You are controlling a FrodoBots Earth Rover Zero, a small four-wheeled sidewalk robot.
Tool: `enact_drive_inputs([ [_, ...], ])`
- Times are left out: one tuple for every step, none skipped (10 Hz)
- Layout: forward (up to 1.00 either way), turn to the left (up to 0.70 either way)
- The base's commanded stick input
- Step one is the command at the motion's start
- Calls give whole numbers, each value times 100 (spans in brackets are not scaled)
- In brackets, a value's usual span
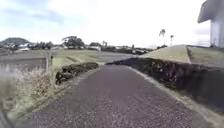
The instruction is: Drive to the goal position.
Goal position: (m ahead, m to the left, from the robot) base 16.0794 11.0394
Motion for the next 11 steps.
enact_drive_inputs([
  [70,0],
  [70,0],
  [70,0],
  [70,0],
  [70,0],
  [70,0],
  [70,0],
  [70,0],
  [70,0],
  [70,0],
  [70,0],
])
